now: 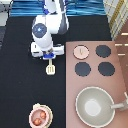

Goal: Take the lid off the pot, put the pot on the plate, and use the tool to push the pot to the front of the table.

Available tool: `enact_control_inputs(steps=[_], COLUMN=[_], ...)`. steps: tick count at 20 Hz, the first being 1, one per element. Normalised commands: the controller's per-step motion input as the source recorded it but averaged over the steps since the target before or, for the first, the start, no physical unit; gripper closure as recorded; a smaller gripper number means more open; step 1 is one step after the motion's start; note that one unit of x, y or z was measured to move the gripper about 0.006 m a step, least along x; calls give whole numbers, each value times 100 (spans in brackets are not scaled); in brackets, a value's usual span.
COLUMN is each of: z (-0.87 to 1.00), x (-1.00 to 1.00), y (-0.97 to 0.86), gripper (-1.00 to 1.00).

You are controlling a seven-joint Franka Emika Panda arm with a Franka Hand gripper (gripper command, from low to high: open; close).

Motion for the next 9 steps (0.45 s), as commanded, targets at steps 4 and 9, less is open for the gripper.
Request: enact_control_inputs(steps=[4,9], z=[100,100], x=[-6,11], y=[2,-1], gripper=[-100,-100])
